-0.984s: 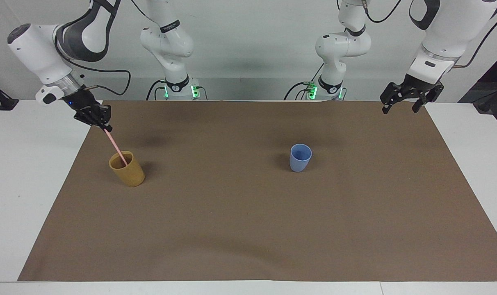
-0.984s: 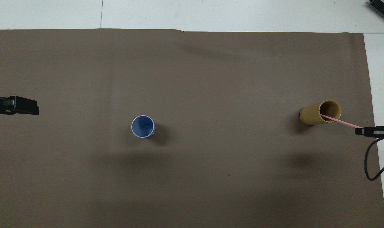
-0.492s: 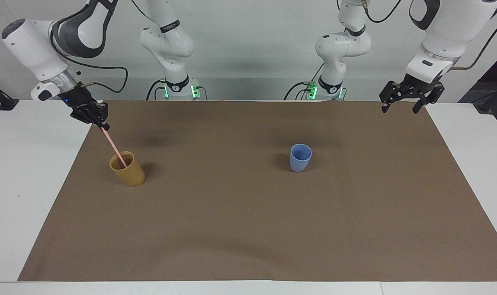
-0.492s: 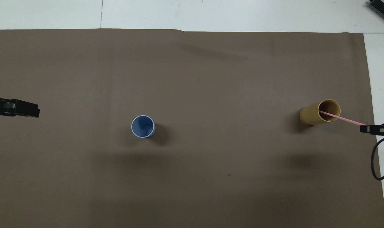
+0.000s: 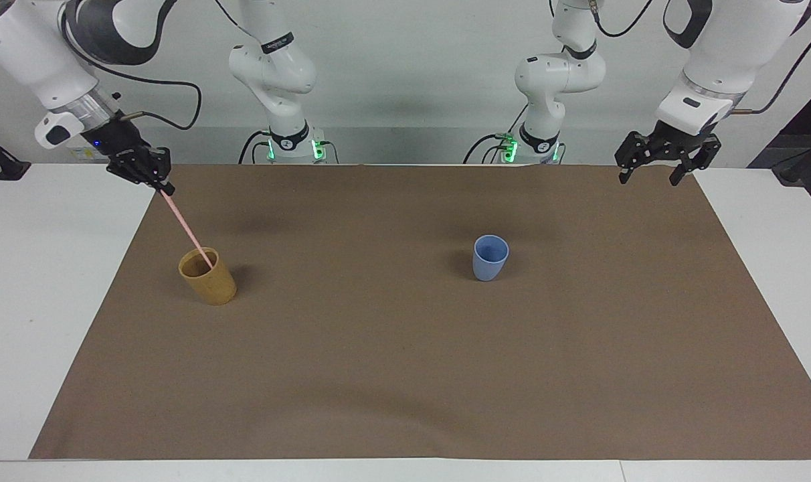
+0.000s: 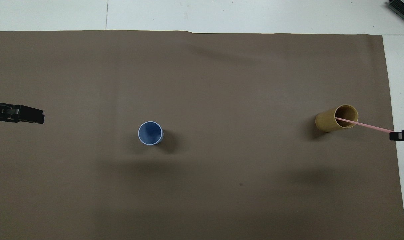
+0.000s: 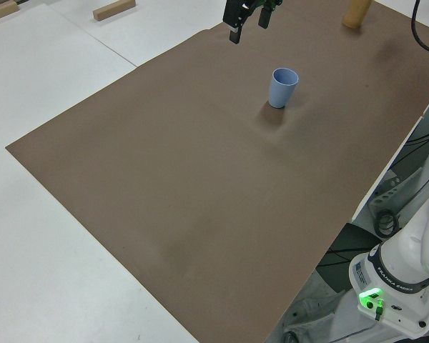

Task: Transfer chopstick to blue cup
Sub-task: 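Reach the right gripper to the pink straw and grasp it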

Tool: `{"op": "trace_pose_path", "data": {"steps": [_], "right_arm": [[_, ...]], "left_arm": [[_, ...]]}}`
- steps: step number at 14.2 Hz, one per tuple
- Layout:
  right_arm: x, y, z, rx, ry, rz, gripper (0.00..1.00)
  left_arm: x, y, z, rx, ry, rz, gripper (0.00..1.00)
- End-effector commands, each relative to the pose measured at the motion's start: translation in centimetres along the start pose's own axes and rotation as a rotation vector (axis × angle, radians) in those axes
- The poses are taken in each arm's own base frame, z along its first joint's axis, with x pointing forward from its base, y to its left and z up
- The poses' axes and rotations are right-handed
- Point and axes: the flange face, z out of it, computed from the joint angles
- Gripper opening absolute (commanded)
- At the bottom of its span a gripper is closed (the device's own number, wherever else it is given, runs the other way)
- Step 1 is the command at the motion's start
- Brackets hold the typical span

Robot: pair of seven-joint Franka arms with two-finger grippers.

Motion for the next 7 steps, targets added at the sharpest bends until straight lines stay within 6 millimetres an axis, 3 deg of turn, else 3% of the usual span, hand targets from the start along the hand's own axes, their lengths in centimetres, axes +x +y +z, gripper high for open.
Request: {"op": "trace_pose_path", "data": {"steps": [1,7], "right_arm": [[-0.4,-0.9,-2.5,-0.034,-0.038,0.03,0.0],[-1.1,-2.0,-5.2,-0.095,-0.08,0.033,0.0]], "left_arm": [[-0.3,0.1,-0.7,-0.003,-0.011,0.014,1.0],[-0.5,0.8,-0.6,-0.004,-0.034,0.027,1.0]]}}
